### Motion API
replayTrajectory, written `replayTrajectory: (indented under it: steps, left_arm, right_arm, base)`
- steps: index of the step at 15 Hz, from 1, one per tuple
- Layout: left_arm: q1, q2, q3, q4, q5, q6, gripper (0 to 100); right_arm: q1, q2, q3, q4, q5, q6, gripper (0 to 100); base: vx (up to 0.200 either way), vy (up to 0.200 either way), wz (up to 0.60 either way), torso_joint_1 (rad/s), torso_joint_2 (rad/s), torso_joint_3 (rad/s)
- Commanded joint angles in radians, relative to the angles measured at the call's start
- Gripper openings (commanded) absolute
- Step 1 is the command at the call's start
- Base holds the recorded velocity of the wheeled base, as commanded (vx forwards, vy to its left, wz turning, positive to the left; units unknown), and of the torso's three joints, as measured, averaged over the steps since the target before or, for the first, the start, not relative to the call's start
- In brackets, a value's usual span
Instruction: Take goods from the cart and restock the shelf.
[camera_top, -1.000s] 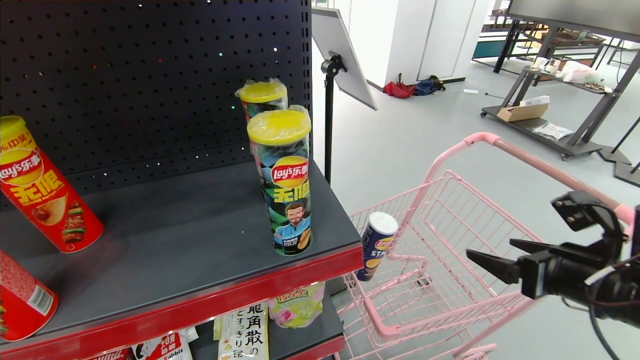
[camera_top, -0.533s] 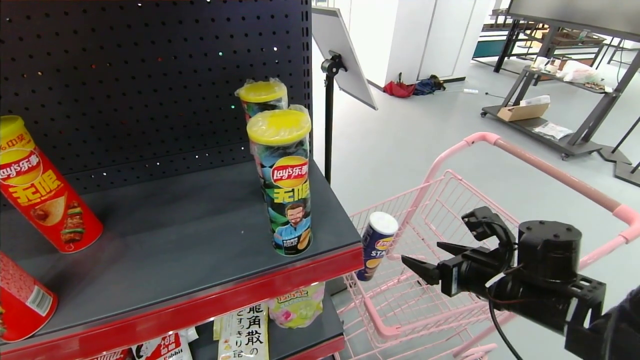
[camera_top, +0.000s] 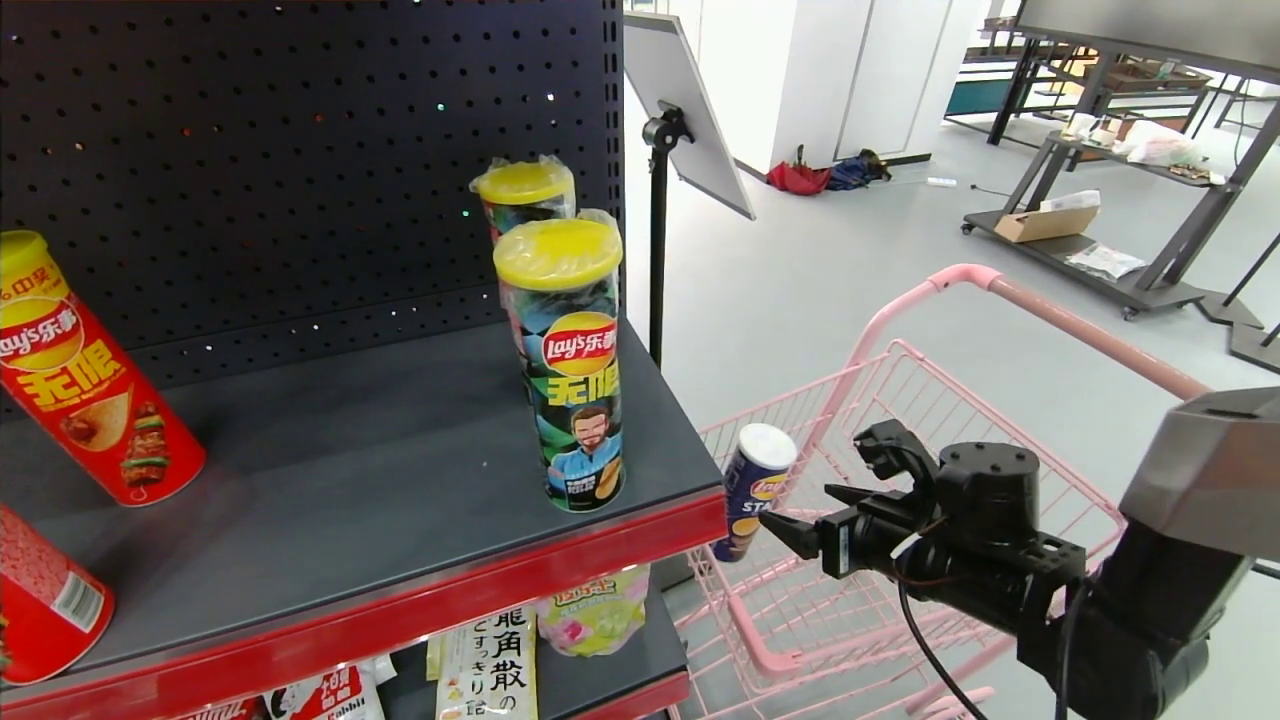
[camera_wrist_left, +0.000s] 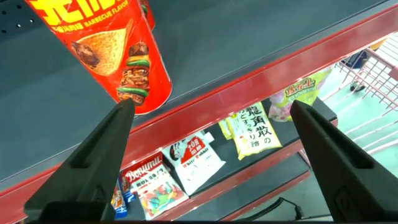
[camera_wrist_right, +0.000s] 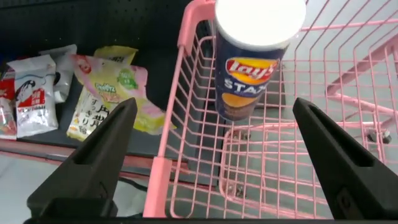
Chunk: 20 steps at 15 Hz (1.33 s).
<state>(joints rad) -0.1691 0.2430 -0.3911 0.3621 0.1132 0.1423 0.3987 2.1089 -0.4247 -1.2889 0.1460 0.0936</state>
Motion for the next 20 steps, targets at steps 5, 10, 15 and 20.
replayTrajectory:
  steps: [5, 10, 15, 20]
  left_arm:
    - [0.000, 0.002, 0.001, 0.003, 0.000, 0.000, 100]
    - [0.000, 0.004, 0.000, 0.004, 0.000, 0.003, 100]
    - [0.000, -0.007, 0.005, 0.031, 0.000, 0.003, 100]
    - [0.002, -0.014, 0.001, 0.064, 0.002, 0.008, 100]
  right_arm:
    - [-0.008, 0.135, -0.121, 0.005, 0.000, 0.001, 100]
    - [-0.041, 0.210, -0.209, 0.011, 0.000, 0.000, 100]
    - [-0.058, 0.247, -0.264, 0.013, 0.006, 0.001, 100]
    - [-0.055, 0.322, -0.371, 0.014, 0.007, 0.011, 100]
  base:
    - [0.000, 0.000, 0.00, 0.000, 0.00, 0.000]
    - [0.000, 0.000, 0.00, 0.000, 0.00, 0.000]
    - [0.000, 0.000, 0.00, 0.000, 0.00, 0.000]
    - [0.000, 0.000, 0.00, 0.000, 0.00, 0.000]
